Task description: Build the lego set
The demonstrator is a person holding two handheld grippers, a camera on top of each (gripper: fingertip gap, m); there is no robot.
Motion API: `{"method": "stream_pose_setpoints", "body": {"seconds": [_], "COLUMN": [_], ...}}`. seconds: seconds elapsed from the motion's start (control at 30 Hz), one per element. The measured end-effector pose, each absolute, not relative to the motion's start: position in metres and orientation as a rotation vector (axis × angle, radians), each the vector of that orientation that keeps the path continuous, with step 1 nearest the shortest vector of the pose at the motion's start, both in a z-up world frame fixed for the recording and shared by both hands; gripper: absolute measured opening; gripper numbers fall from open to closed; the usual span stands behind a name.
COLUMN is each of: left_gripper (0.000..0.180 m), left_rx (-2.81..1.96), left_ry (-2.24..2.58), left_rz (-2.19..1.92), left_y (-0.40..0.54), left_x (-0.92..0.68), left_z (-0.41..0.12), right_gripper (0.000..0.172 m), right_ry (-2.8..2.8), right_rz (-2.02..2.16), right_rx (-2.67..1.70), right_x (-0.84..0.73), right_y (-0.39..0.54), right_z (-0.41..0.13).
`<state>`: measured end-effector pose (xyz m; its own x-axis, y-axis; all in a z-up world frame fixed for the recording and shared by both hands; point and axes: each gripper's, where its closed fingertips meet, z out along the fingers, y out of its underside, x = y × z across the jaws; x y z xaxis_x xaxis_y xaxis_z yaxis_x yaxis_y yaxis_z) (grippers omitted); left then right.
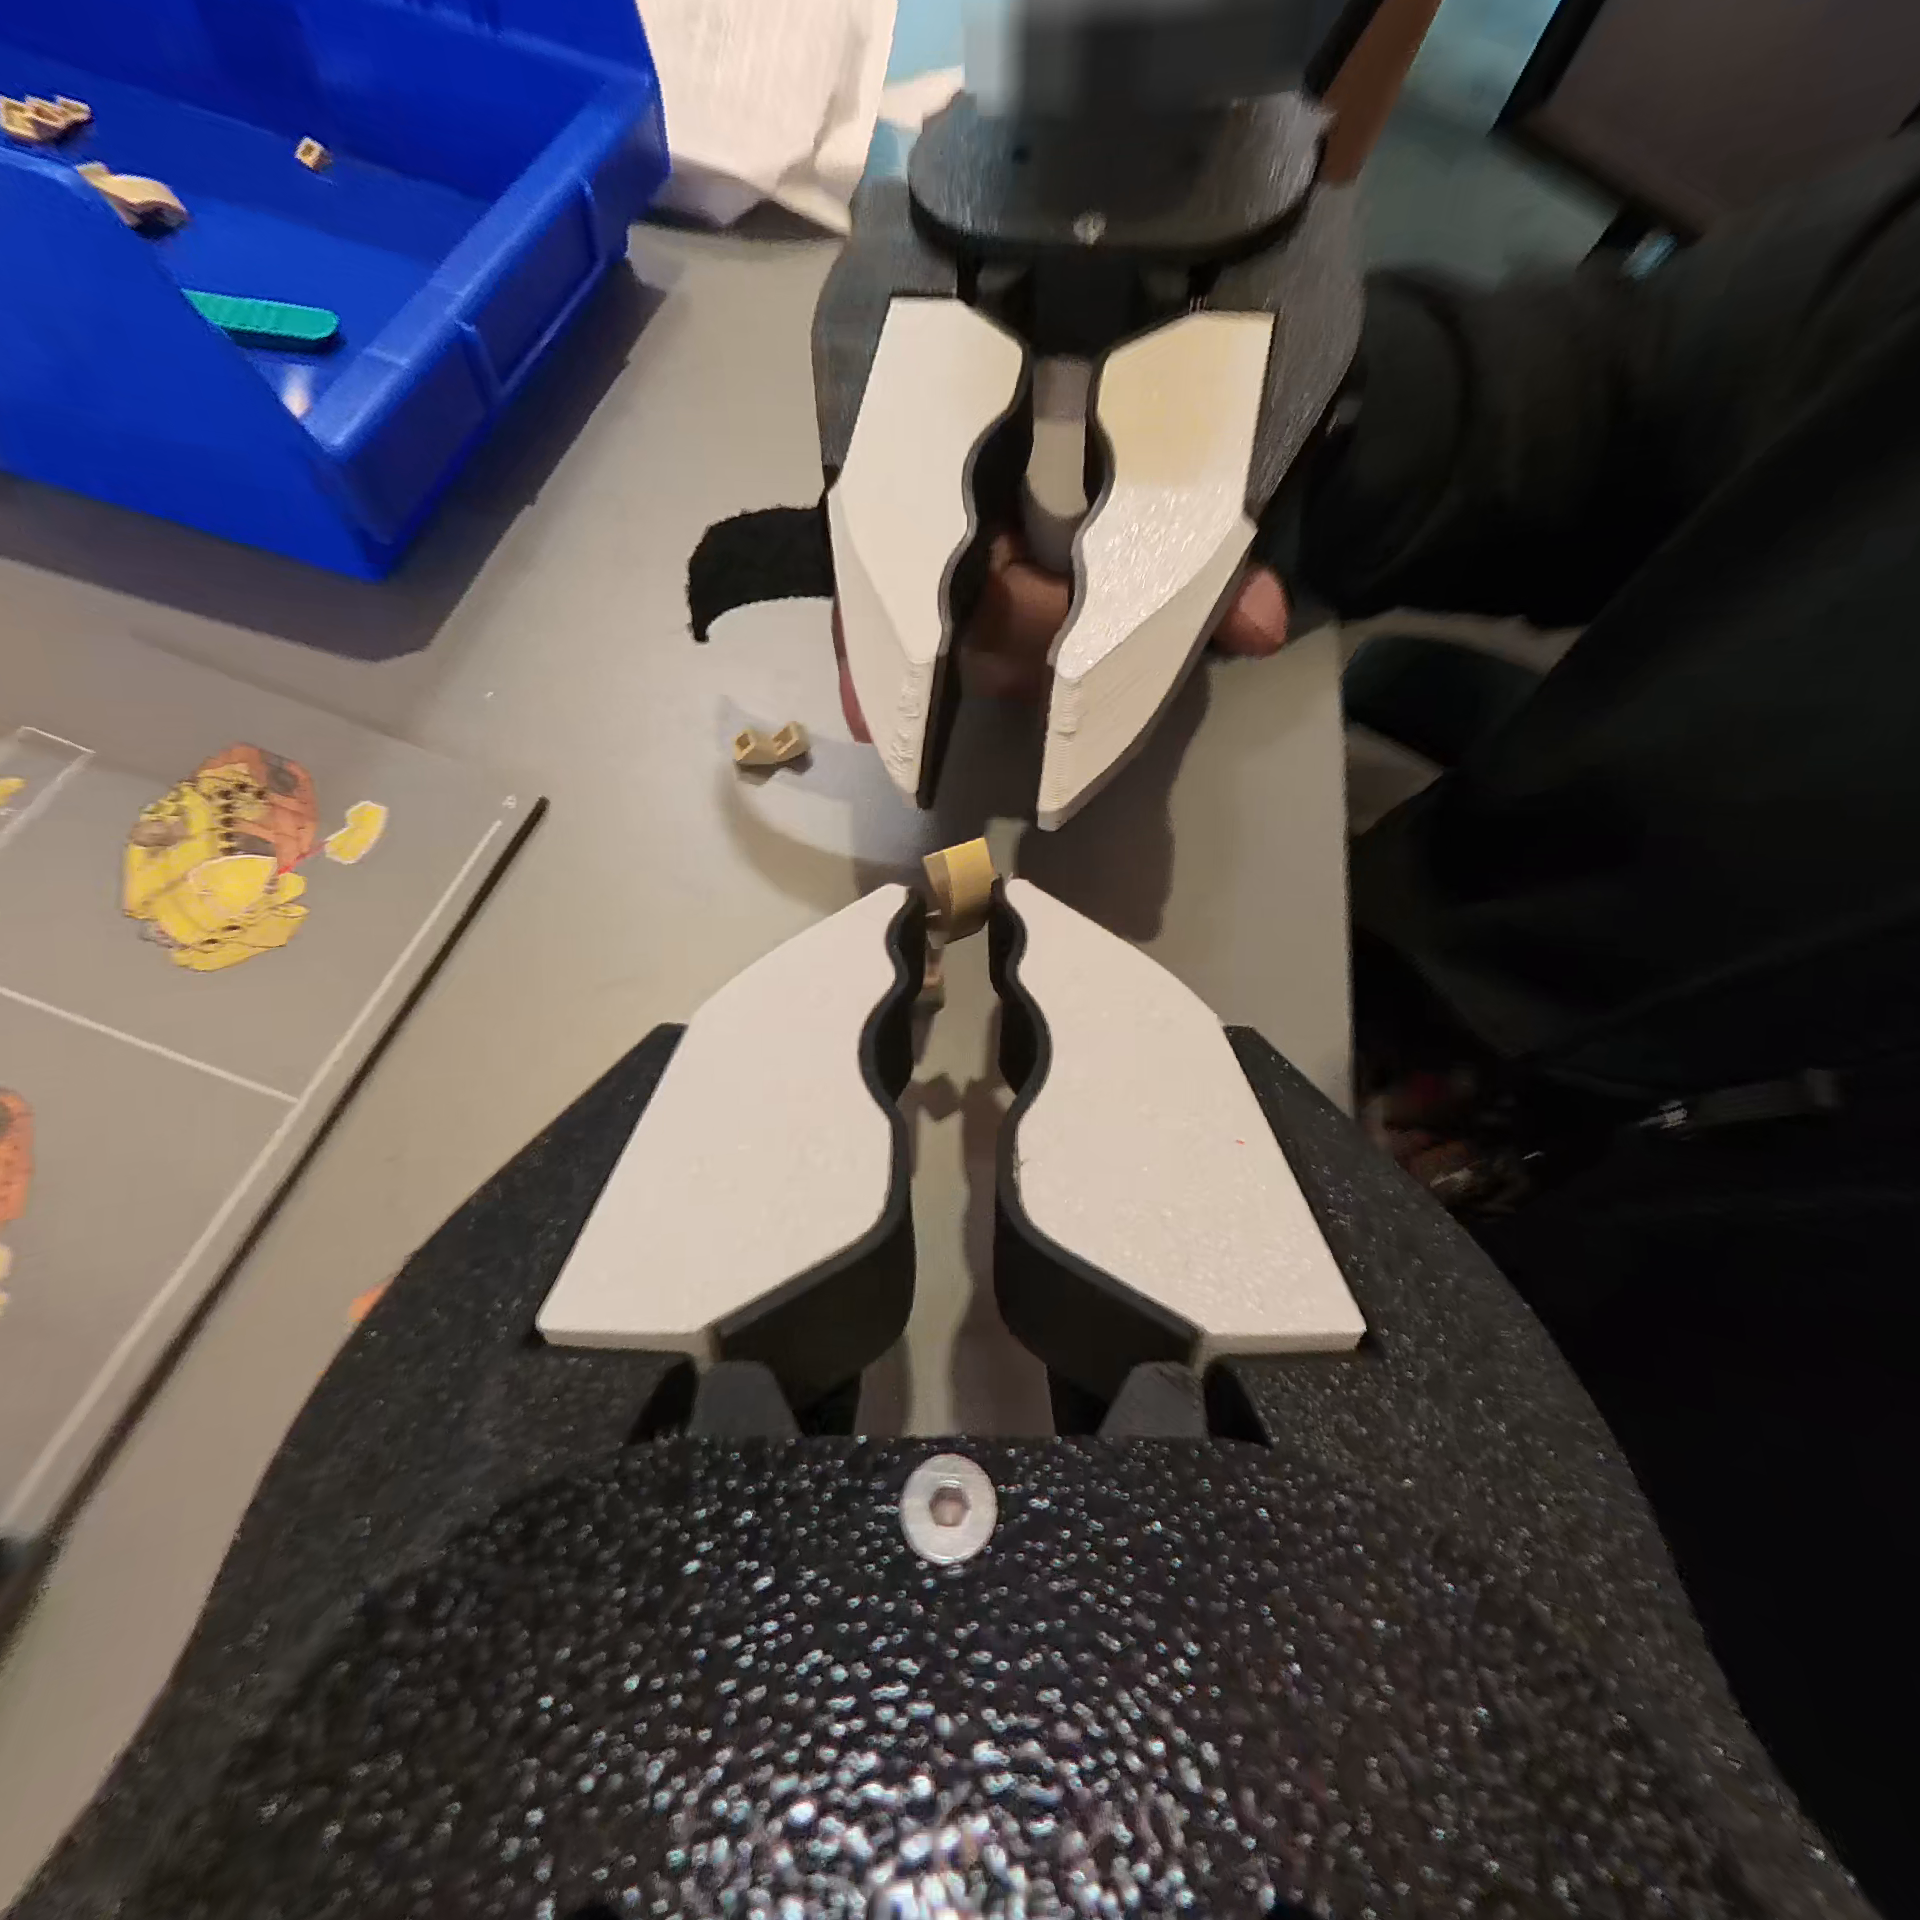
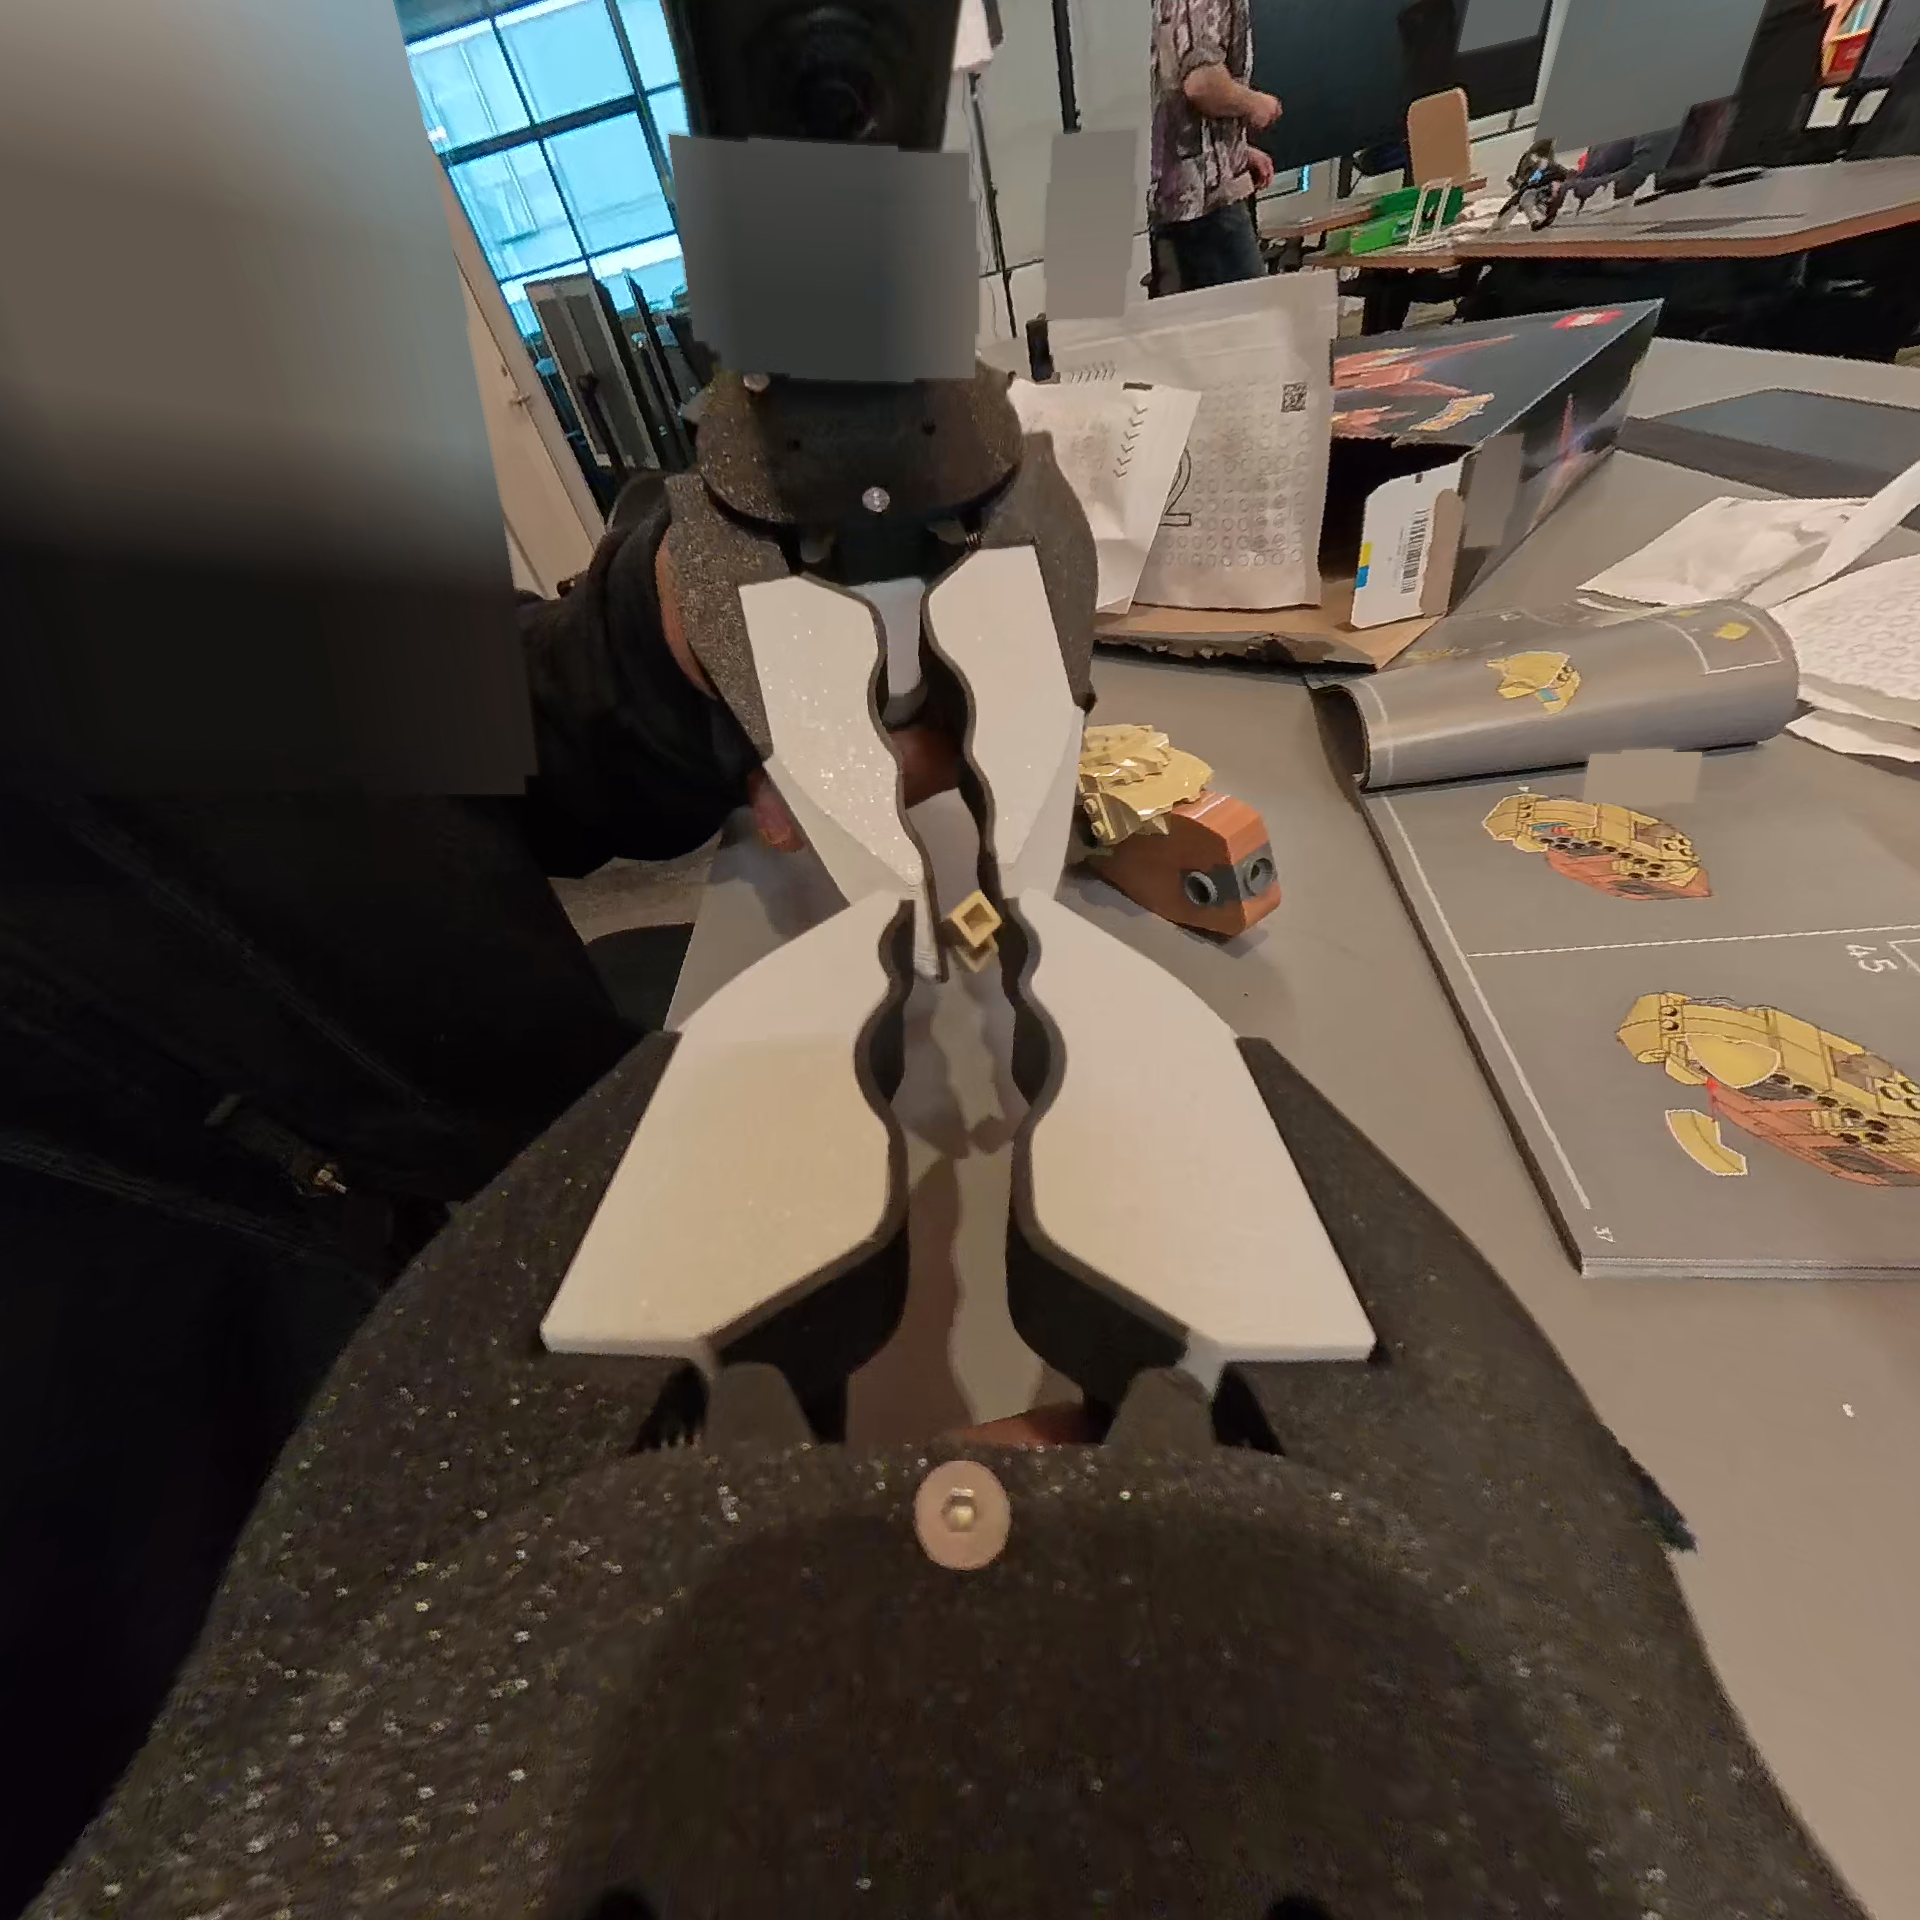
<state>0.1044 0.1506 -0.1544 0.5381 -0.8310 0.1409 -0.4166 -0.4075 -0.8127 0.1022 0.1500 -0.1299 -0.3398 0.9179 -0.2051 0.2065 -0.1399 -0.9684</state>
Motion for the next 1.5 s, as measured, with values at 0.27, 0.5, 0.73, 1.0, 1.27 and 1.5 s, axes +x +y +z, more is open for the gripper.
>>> {"method": "stream_pose_setpoints", "body": {"seconds": [0.27,0.5,0.73,1.0,1.27,1.5], "left_gripper": [0.011,0.011,0.011,0.011,0.011,0.020], "left_rx": [-2.075,-2.098,-2.139,-2.197,-2.222,-2.086], "left_ry": [1.164,1.247,1.344,1.449,1.455,1.126], "left_rz": [-0.463,-0.455,-0.506,-0.573,-0.652,-0.921], "left_y": [0.147,0.143,0.135,0.126,0.124,0.137], "left_x": [0.099,0.102,0.103,0.105,0.105,0.101], "left_z": [-0.166,-0.171,-0.175,-0.180,-0.184,-0.152], "right_gripper": [0.016,0.015,0.014,0.012,0.009,0.008], "right_ry": [-1.616,-1.692,-1.778,-1.843,-1.864,-1.556], "right_rz": [1.472,1.381,1.239,1.118,1.122,1.641], "right_rx": [-1.328,-1.287,-1.188,-1.065,-1.083,-1.471], "right_x": [0.100,0.101,0.101,0.101,0.102,0.099], "right_y": [0.144,0.139,0.136,0.129,0.127,0.145], "right_z": [-0.144,-0.152,-0.161,-0.166,-0.170,-0.147]}}
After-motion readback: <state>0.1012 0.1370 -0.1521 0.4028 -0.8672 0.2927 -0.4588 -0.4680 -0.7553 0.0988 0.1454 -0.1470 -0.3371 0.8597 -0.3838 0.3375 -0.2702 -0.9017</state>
